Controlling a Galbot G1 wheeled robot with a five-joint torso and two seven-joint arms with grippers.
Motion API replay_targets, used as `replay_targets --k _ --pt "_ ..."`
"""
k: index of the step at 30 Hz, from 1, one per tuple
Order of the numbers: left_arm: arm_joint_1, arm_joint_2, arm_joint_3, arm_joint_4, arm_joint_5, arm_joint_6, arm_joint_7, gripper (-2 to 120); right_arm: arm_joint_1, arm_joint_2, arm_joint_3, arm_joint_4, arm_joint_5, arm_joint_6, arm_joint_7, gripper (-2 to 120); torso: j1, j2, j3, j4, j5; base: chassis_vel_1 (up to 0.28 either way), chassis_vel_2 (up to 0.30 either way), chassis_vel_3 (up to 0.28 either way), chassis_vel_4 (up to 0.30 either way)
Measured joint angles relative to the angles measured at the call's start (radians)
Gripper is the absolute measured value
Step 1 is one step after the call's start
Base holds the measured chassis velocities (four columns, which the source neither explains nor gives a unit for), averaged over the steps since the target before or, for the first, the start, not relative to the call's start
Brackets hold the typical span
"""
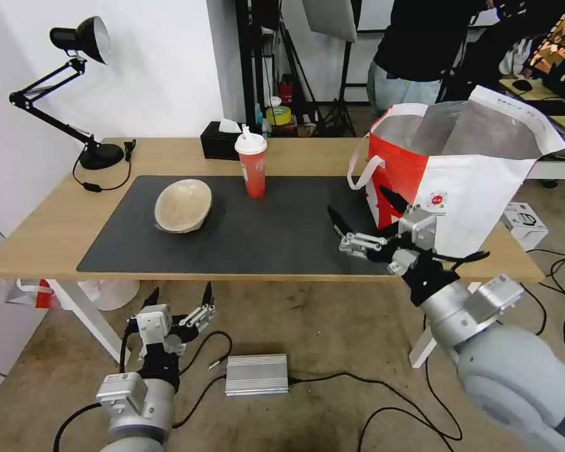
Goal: Pick up the trash from the table and place it into the takeout bag.
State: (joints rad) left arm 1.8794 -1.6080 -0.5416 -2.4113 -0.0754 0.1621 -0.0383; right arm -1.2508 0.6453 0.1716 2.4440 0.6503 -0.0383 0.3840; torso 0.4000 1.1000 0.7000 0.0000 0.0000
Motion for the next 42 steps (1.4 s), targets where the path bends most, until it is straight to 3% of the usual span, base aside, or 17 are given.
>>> replay_targets --k 28,42 --pt "-0.007 0.000 -0.007 -0.004 -0.001 0.001 -0.001 99 -0.227 0.109 -0.025 0.051 -0.154 0.012 0.105 100 0.000 0.000 0.000 0.0000 0.0000 0.000 0.000 0.000 0.000" --pt "-0.001 0.000 -0.010 -0.014 -0.003 0.001 -0.002 99 -0.273 0.110 -0.026 0.057 -0.181 -0.007 0.150 100 0.000 0.000 0.000 0.0000 0.0000 0.000 0.000 0.000 0.000"
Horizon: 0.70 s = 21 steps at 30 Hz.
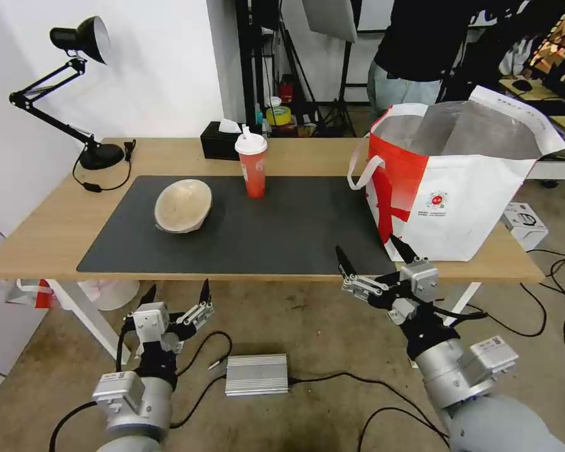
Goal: Pick up the trash from the table and place it into the takeout bag.
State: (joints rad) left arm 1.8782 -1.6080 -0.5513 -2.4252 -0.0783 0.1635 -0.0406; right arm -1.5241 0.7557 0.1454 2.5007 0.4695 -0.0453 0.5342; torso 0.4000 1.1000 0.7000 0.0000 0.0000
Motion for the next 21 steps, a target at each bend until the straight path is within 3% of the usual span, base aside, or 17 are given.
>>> replay_targets --k 21 --pt "0.000 0.000 0.003 -0.002 0.002 0.000 -0.001 99 -0.013 0.075 -0.059 -0.036 -0.103 0.037 0.074 100 0.000 0.000 0.000 0.0000 0.0000 0.000 0.000 0.000 0.000"
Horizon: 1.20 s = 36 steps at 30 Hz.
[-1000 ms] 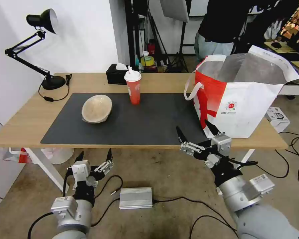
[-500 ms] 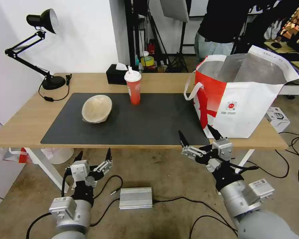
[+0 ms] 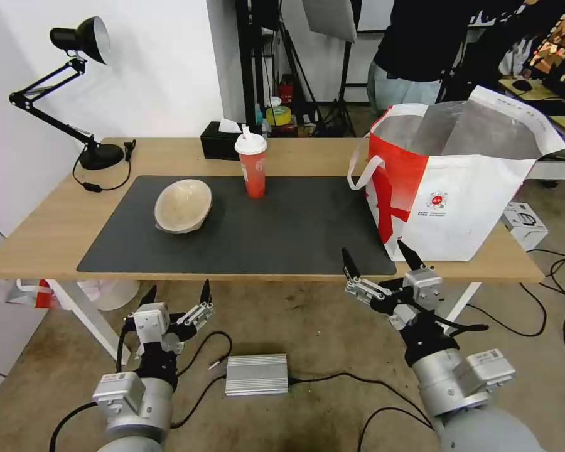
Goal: Pick up the trash from the table and place it into the takeout bag.
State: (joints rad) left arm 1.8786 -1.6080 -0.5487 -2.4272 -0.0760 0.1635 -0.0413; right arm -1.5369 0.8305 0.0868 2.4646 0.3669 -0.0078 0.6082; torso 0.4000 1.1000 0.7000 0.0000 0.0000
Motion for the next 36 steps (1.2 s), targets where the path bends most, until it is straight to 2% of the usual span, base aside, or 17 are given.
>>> replay_targets --k 18,36 --pt "0.003 0.000 -0.001 -0.003 0.001 0.000 0.000 99 -0.057 0.062 -0.063 -0.022 -0.086 0.018 0.062 100 0.000 0.000 0.000 0.0001 0.0000 0.000 0.000 0.000 0.000" --pt "0.001 0.000 -0.004 -0.005 -0.003 0.000 0.000 99 -0.108 0.086 -0.100 -0.020 -0.129 0.010 0.092 100 0.000 0.000 0.000 0.0000 0.0000 0.000 0.000 0.000 0.000"
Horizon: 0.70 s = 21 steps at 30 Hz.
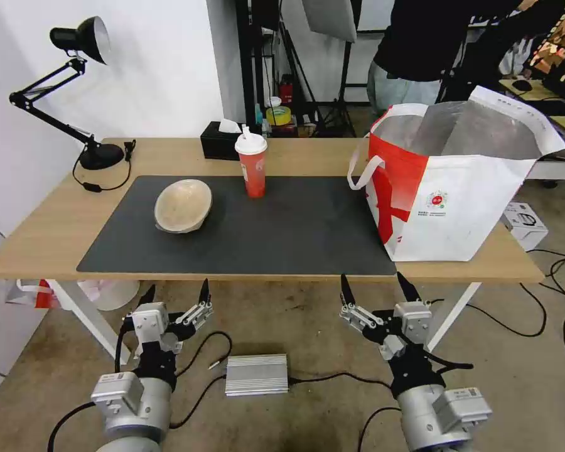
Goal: Pick up the trash from the table and place it into the takeout bag.
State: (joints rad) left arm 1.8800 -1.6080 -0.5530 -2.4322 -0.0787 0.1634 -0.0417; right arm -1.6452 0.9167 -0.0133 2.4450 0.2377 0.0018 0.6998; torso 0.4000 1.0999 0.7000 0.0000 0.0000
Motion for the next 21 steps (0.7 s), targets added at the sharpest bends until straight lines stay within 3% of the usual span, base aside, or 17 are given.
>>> replay_targets --k 21 --pt "0.003 0.000 0.000 -0.004 -0.002 0.001 0.000 99 -0.035 0.023 -0.031 -0.011 -0.055 -0.004 0.014 100 0.000 0.000 0.000 0.0000 0.0000 0.000 0.000 0.000 0.000"
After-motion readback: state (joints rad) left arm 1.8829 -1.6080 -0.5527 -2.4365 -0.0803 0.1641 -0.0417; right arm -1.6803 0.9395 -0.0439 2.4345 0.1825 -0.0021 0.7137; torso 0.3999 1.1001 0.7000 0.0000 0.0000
